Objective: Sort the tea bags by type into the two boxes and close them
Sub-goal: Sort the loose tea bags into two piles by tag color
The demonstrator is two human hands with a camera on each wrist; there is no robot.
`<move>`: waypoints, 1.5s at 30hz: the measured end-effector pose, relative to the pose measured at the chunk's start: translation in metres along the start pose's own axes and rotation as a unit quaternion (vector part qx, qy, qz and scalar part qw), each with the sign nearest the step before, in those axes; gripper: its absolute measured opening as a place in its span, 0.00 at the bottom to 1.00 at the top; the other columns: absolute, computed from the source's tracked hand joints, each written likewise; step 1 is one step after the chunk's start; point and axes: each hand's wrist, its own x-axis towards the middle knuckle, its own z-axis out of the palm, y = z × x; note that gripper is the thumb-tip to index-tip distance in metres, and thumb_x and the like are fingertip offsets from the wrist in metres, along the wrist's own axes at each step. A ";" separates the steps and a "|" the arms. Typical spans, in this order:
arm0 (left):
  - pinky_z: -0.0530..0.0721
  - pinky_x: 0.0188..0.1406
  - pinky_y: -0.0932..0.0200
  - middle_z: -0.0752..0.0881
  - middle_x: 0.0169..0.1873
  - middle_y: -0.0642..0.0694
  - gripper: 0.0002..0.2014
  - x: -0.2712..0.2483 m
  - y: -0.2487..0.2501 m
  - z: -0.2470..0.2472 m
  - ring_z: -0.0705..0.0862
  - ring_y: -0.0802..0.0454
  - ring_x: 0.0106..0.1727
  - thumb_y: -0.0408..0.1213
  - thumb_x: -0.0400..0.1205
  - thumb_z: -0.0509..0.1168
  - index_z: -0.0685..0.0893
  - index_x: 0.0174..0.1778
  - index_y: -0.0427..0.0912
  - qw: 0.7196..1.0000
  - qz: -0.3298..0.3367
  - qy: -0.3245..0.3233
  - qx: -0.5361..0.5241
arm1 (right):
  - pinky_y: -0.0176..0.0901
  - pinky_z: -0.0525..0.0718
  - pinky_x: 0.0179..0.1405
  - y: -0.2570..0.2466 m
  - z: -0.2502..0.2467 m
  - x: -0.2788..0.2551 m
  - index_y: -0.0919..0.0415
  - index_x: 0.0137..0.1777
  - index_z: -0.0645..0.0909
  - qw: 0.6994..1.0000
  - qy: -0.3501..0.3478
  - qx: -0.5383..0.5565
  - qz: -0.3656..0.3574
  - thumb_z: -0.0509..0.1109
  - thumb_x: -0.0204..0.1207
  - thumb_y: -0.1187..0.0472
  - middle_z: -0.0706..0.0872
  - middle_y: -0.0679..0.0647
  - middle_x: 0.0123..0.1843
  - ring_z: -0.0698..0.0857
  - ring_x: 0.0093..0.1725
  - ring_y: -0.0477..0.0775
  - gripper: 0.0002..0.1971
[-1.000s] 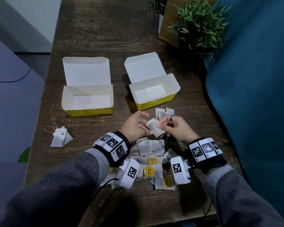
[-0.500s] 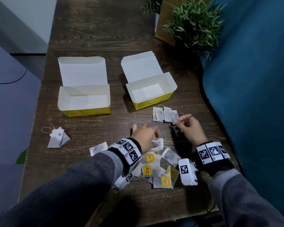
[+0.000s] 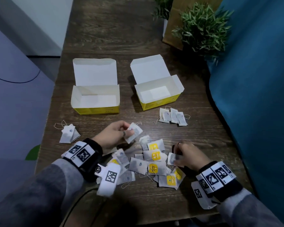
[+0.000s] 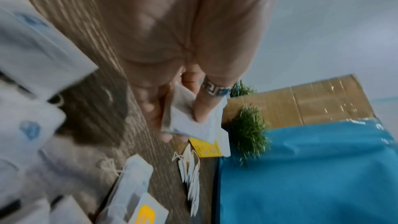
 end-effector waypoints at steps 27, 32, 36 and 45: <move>0.88 0.34 0.64 0.85 0.34 0.42 0.20 -0.058 -0.010 -0.066 0.85 0.50 0.33 0.18 0.72 0.68 0.80 0.58 0.40 0.988 0.094 0.120 -0.016 | 0.40 0.83 0.41 -0.148 -0.011 0.026 0.61 0.56 0.79 0.791 -0.111 0.589 -0.124 0.76 0.70 0.56 0.84 0.55 0.50 0.84 0.51 0.50 0.17; 0.88 0.33 0.64 0.84 0.46 0.33 0.26 -0.045 -0.005 -0.043 0.85 0.48 0.39 0.19 0.70 0.72 0.76 0.61 0.41 0.990 0.104 0.099 -0.016 | 0.31 0.75 0.27 -0.145 -0.017 0.022 0.62 0.43 0.78 0.857 -0.044 0.485 -0.169 0.72 0.74 0.66 0.83 0.51 0.31 0.79 0.28 0.40 0.04; 0.86 0.45 0.59 0.83 0.50 0.42 0.21 -0.035 -0.007 -0.036 0.84 0.51 0.42 0.22 0.72 0.71 0.78 0.58 0.44 0.991 0.105 0.080 0.030 | 0.35 0.77 0.32 -0.108 -0.029 0.026 0.62 0.43 0.79 0.860 0.060 0.497 -0.101 0.72 0.75 0.64 0.83 0.53 0.32 0.80 0.29 0.44 0.04; 0.74 0.59 0.63 0.79 0.63 0.43 0.28 -0.015 -0.040 -0.075 0.78 0.49 0.63 0.26 0.70 0.75 0.77 0.66 0.42 0.914 0.054 0.131 0.380 | 0.52 0.80 0.45 0.005 -0.035 0.063 0.56 0.32 0.74 0.890 0.257 0.353 0.132 0.75 0.71 0.60 0.84 0.60 0.38 0.81 0.37 0.57 0.12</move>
